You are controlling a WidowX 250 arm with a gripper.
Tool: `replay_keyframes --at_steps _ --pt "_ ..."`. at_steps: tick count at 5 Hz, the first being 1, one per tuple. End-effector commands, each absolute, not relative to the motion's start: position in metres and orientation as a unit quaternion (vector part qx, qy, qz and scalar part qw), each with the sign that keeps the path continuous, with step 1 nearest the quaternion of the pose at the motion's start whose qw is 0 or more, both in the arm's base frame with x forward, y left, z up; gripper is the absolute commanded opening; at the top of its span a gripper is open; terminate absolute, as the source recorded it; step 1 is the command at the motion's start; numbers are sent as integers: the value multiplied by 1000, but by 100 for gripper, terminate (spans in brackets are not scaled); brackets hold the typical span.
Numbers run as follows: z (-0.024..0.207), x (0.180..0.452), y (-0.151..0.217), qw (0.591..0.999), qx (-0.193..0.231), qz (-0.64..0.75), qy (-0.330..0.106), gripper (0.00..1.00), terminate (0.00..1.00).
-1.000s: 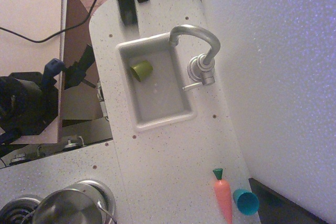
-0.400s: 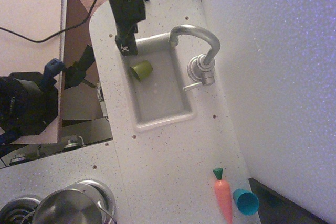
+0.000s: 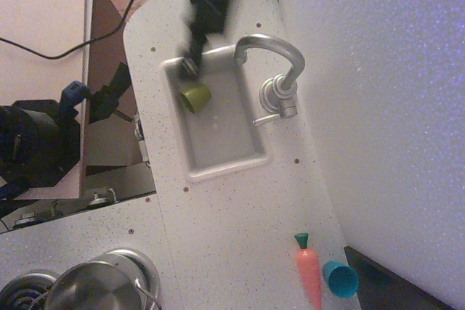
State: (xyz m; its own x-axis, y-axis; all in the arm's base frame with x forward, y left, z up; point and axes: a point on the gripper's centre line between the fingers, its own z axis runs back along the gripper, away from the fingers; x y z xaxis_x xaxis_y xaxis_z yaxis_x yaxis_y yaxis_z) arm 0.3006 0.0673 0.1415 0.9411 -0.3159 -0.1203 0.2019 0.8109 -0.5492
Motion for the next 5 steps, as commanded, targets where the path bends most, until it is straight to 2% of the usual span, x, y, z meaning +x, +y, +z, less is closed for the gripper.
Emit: replay_keyframes --at_steps 1,2,5 --pt "143 306 61 958 -234 -140 86 100 0" --pt "148 305 68 969 -209 -116 67 100 0" --pt "147 301 77 969 -224 -82 58 100 0"
